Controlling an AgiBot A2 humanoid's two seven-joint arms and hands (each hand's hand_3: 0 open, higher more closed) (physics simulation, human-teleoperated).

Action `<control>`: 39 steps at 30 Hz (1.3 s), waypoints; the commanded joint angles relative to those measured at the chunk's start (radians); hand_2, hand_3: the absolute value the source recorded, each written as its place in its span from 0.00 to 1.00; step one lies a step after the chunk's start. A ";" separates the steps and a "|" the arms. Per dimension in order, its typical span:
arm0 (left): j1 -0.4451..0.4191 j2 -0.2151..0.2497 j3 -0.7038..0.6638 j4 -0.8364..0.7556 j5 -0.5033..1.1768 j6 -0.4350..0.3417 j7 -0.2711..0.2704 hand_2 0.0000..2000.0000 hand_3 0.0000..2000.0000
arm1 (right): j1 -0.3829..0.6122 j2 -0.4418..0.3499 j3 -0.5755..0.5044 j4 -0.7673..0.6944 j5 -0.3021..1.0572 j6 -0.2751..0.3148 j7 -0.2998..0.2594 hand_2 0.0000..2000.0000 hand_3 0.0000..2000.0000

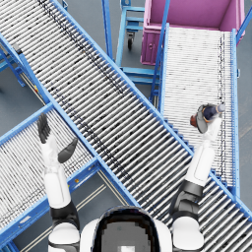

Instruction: Pick up the oil and place it on the left assembly line, put the cola on the right, and keep Sprite still

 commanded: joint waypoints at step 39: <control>0.035 0.002 0.050 0.042 -0.004 0.001 0.001 0.00 0.00 | -0.282 -0.013 0.238 0.705 -0.005 -0.040 0.002 0.00 0.00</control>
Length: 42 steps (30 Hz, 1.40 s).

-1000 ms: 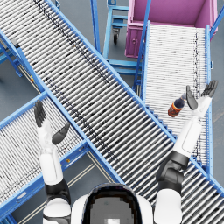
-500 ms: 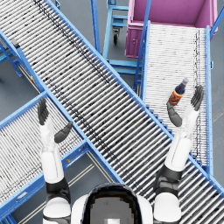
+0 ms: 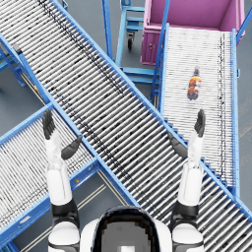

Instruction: Pick up the oil and place it on the left assembly line, put the cola on the right, and keep Sprite still

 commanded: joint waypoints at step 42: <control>-0.185 -0.185 0.317 0.072 -0.329 0.100 0.099 0.00 0.00 | -0.120 0.224 0.323 -0.010 -0.418 0.099 -0.100 0.00 0.00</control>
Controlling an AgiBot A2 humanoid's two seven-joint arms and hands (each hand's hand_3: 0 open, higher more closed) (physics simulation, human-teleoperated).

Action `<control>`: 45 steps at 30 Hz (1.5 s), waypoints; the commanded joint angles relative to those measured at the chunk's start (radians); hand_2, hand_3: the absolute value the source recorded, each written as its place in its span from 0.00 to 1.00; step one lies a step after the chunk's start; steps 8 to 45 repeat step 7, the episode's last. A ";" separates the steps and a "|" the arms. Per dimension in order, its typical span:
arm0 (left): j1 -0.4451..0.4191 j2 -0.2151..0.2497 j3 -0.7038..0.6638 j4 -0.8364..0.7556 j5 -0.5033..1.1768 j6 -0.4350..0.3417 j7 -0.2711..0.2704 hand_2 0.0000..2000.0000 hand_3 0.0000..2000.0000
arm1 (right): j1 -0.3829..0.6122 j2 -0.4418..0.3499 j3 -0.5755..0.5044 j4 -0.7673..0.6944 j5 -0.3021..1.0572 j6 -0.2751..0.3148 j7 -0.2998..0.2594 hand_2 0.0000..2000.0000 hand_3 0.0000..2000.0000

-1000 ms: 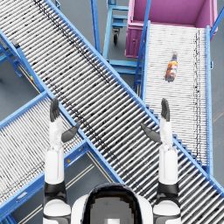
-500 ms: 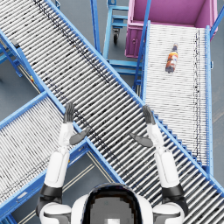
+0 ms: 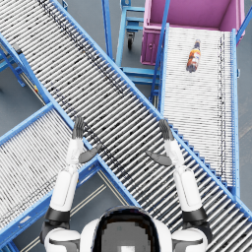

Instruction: Pick up the oil and place it on the left assembly line, put the cola on the right, and keep Sprite still

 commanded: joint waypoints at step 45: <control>0.000 0.000 0.000 0.000 0.000 0.000 0.000 0.00 0.00 | 0.000 0.000 0.000 0.000 0.000 0.000 0.000 0.00 0.00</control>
